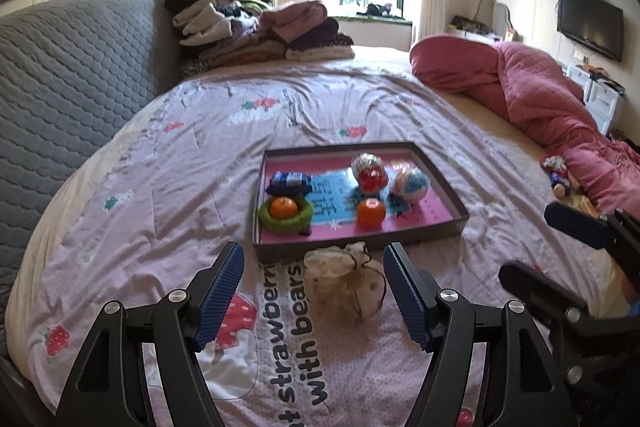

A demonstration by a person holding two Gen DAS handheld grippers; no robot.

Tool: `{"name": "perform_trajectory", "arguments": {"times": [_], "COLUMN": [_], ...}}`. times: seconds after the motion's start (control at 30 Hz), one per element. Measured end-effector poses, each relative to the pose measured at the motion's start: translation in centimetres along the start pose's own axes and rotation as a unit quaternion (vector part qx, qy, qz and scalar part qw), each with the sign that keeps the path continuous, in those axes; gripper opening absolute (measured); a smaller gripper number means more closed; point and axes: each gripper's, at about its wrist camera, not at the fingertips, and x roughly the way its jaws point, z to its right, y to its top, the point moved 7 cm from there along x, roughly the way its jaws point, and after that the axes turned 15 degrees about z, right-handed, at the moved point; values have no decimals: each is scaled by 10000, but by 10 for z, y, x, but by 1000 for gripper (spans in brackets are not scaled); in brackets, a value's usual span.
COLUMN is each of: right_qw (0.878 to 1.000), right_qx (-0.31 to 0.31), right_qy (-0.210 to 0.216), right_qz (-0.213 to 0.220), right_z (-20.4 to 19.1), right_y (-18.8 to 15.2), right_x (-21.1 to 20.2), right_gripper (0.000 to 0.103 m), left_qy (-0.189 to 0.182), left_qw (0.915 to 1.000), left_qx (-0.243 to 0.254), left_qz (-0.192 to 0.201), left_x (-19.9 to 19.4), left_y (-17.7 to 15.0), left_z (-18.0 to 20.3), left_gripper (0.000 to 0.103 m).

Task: Organize objects
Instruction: 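Withdraw both tools and move them toward the mesh bag and walnut, then grasp the mesh drawstring bag with the left tool while the right tool grasps the walnut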

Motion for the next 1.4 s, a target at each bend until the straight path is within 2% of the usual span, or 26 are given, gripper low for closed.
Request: {"name": "perform_trajectory", "arguments": {"times": [0.2, 0.53, 1.0, 1.4], "right_qw": [9994, 9982, 9959, 9942], "right_qx": [-10, 80, 9, -45], "right_qy": [70, 141, 214, 180], "right_qz": [-348, -576, -874, -1061], "right_z": [-1, 3, 2, 2], "right_y": [-39, -80, -109, -125], "right_x": [18, 41, 83, 107], "right_gripper": [64, 64, 64, 64], "left_qy": [6, -35, -98, -166], "left_qw": [9995, 9978, 9954, 9949], "left_qx": [49, -4, -61, -193], "left_qz": [-322, -664, -955, -975], "left_x": [30, 64, 113, 139], "left_y": [-30, -65, -92, -98], "left_z": [5, 4, 2, -2], "left_gripper": [74, 74, 74, 73]}}
